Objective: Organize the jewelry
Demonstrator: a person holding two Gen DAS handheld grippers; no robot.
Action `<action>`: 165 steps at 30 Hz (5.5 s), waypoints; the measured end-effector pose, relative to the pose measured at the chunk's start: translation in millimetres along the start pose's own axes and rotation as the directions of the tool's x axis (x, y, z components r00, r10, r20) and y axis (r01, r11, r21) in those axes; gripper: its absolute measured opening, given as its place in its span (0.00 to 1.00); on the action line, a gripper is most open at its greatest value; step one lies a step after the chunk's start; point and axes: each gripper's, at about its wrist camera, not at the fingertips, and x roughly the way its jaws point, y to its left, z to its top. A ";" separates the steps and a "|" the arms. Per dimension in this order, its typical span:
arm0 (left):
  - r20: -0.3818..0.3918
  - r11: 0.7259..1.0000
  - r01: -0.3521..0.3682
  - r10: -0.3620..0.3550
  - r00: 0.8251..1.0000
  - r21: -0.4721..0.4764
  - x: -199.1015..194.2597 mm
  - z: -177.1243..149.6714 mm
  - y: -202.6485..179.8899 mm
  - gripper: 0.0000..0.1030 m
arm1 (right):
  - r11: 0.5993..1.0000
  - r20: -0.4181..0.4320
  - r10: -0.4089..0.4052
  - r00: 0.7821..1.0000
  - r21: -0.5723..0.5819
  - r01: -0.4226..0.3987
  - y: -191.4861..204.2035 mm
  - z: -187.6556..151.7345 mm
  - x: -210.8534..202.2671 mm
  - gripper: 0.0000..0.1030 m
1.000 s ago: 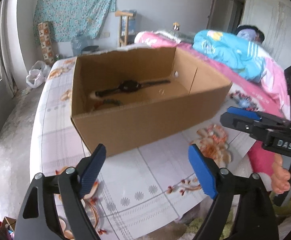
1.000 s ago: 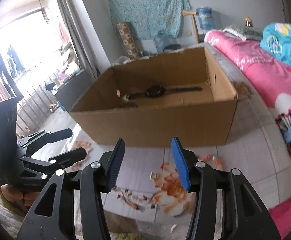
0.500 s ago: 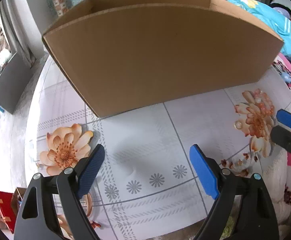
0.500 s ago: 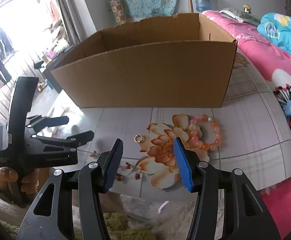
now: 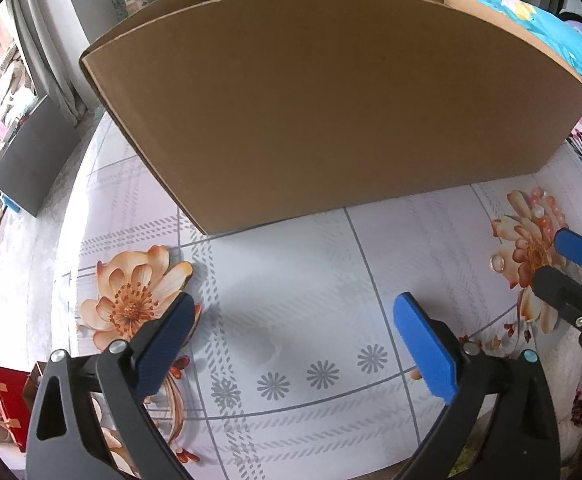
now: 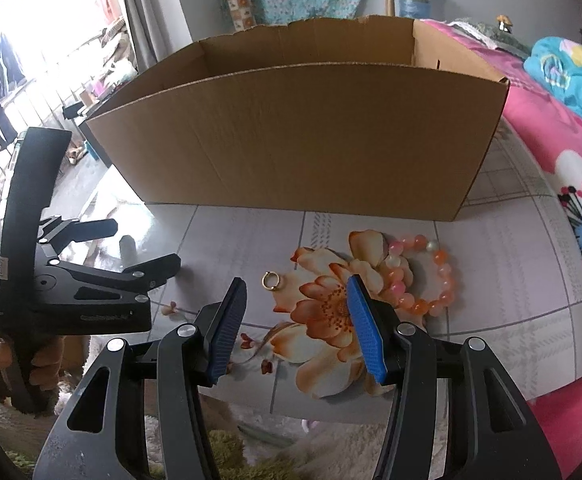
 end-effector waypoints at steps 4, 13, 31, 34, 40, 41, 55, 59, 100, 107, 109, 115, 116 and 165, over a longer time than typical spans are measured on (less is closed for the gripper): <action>-0.004 0.999 0.014 -0.014 1.000 -0.031 3.9 0.1 5.5 0.94 | 1.000 -0.009 -0.006 1.000 0.000 0.006 1.2 2.0 3.7 0.47; -0.006 0.998 0.029 -0.029 1.000 -0.051 5.3 0.0 10.4 0.95 | 1.000 -0.030 -0.001 1.000 -0.005 0.001 5.3 6.9 10.5 0.46; 0.003 0.998 0.026 -0.026 1.000 -0.055 4.5 -0.9 9.2 0.95 | 0.999 -0.046 0.005 0.999 -0.041 -0.007 19.9 7.1 21.1 0.31; 0.003 0.998 0.026 -0.026 1.000 -0.056 4.7 -0.5 8.8 0.95 | 0.998 -0.051 0.005 0.999 -0.055 -0.007 23.8 7.1 25.1 0.28; 0.002 0.998 0.026 -0.026 1.000 -0.055 4.7 -0.3 8.5 0.95 | 0.998 -0.058 0.001 0.998 -0.066 -0.005 26.0 8.7 33.4 0.21; 0.002 0.998 0.026 -0.026 1.000 -0.055 4.7 -0.4 8.6 0.95 | 0.998 -0.059 0.000 0.998 -0.065 -0.004 26.2 9.5 35.2 0.20; 0.004 0.998 0.027 -0.027 1.000 -0.054 4.2 -0.8 8.6 0.95 | 0.991 -0.086 0.088 0.992 -0.093 -0.096 44.3 21.3 61.2 0.07; 0.004 0.998 0.027 -0.027 1.000 -0.054 4.1 -1.0 8.7 0.95 | 0.990 -0.090 0.127 0.988 -0.058 -0.132 42.6 22.1 63.4 0.08; 0.175 0.981 0.145 -0.166 0.970 0.128 -22.4 -4.9 -5.0 0.94 | 0.988 0.001 0.086 0.996 0.128 -0.085 -6.7 6.1 25.7 0.31; 0.208 0.962 0.192 -0.231 0.950 0.192 -34.8 -2.5 -27.1 0.86 | 0.984 0.011 0.098 0.995 0.149 -0.099 -20.3 1.1 22.3 0.31; 0.199 0.958 0.203 -0.244 0.949 0.204 -34.2 -0.7 -32.9 0.83 | 0.983 0.014 0.100 0.995 0.156 -0.101 -22.0 0.5 21.5 0.31; 0.182 0.946 0.221 -0.267 0.946 0.238 -33.5 -3.2 -47.3 0.72 | 0.978 0.020 0.109 0.994 0.179 -0.111 -33.7 -1.2 18.8 0.31; 0.179 0.944 0.223 -0.269 0.946 0.242 -33.7 -3.6 -50.9 0.69 | 0.977 0.020 0.111 0.994 0.182 -0.113 -39.0 0.3 19.2 0.31; 0.099 0.848 0.238 -0.320 0.942 0.474 -10.3 -5.1 -88.2 0.10 | 0.971 0.044 0.078 0.996 0.223 -0.086 -60.1 1.7 8.7 0.31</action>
